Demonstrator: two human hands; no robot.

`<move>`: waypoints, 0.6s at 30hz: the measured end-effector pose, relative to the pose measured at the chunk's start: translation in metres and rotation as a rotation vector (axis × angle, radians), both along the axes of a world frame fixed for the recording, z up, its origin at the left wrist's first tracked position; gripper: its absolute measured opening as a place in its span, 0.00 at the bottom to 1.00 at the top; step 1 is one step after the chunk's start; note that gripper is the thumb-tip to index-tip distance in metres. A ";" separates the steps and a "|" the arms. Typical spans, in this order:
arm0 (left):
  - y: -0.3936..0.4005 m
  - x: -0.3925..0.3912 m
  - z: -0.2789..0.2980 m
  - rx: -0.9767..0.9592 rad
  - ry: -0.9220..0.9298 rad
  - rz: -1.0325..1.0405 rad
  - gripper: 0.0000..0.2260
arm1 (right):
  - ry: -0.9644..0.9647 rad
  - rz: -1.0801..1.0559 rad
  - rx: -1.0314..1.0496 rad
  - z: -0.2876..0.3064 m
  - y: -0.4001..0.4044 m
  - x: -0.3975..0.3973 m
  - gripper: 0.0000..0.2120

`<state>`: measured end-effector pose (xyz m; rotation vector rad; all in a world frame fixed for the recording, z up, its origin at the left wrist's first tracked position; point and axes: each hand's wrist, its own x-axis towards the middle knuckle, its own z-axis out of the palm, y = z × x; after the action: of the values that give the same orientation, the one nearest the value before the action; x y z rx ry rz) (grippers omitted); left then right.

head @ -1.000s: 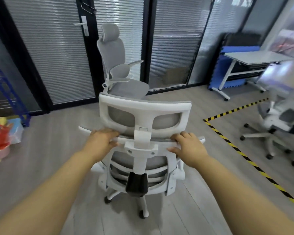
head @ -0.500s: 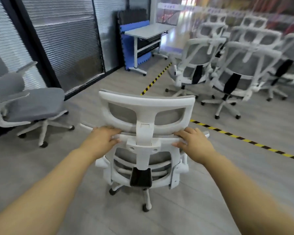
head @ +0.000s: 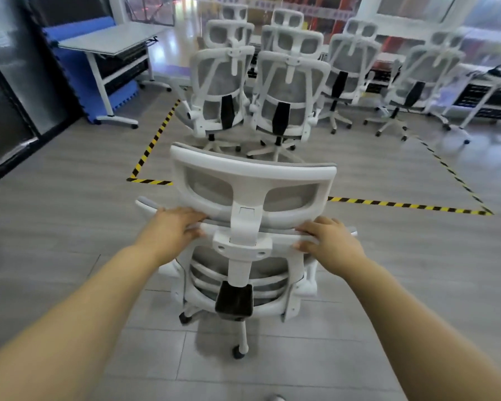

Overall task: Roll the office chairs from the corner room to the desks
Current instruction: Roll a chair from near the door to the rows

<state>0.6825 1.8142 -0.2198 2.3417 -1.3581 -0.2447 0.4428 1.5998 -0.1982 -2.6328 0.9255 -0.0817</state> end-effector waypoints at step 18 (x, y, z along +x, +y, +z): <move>-0.275 -0.033 0.004 -0.089 0.022 -0.205 0.17 | 0.025 -0.159 -0.049 0.005 -0.228 -0.066 0.20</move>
<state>0.6491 1.5391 -0.2157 2.1236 -1.5664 -0.2634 0.3768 1.3715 -0.1934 -2.6058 1.1545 -0.1118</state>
